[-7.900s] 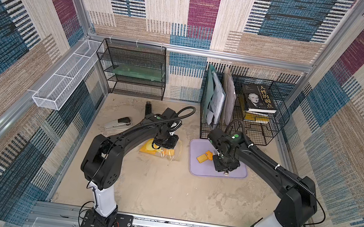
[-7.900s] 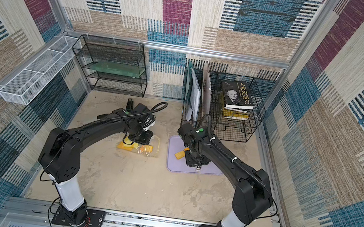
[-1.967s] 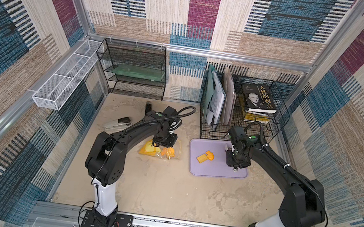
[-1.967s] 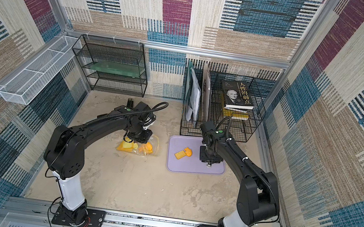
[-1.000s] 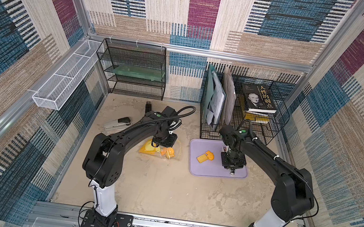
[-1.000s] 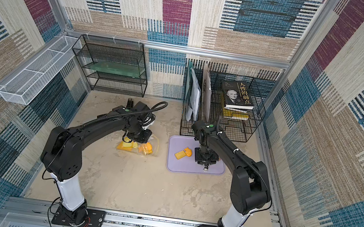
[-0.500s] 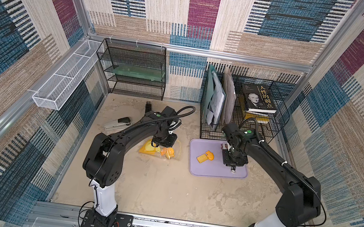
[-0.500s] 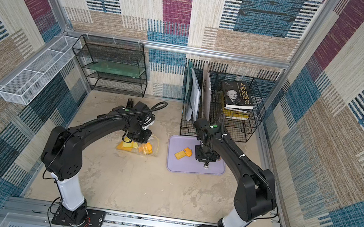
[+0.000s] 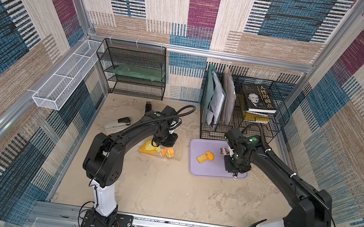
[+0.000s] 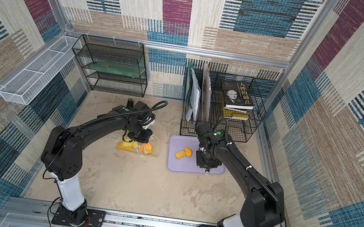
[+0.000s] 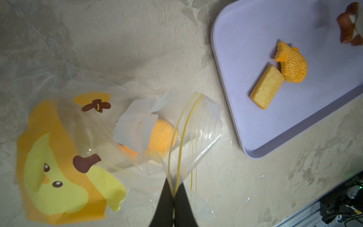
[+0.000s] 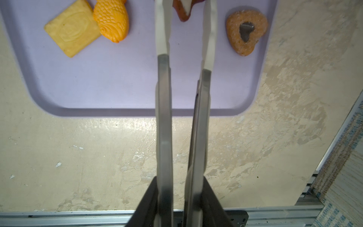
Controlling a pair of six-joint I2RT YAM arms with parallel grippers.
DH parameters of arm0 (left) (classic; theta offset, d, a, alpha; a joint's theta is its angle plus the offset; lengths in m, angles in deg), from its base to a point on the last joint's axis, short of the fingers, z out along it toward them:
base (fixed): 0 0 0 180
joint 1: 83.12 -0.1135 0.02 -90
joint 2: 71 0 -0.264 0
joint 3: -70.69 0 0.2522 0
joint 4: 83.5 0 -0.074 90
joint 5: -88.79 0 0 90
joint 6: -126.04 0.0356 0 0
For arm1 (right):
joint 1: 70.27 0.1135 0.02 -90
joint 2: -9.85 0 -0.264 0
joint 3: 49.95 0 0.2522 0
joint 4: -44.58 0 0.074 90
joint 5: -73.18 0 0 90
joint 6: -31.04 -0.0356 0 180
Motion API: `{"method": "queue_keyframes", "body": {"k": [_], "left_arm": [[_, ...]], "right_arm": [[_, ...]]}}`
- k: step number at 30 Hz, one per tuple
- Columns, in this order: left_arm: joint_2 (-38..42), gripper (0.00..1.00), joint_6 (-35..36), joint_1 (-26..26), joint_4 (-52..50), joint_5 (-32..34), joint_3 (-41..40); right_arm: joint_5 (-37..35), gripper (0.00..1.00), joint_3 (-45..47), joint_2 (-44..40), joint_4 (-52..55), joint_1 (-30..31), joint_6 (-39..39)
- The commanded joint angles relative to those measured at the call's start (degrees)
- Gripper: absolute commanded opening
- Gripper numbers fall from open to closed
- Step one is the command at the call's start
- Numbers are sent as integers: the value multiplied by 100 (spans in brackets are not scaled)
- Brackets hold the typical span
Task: Put the cookies into a resealable bag to prevent moisture
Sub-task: Pick up the cookie from the tray.
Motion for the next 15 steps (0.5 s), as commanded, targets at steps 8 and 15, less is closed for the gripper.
{"method": "queue_keyframes", "body": {"k": [8,15], "left_arm": [[-74,0,-40,6,20,-291,142],[-30,0,-49,15,-4,-354,132]], "right_arm": [[1329,30,-163,-424,-583,342,189],[2047,31,-173,-268,-1240,848,203]]}}
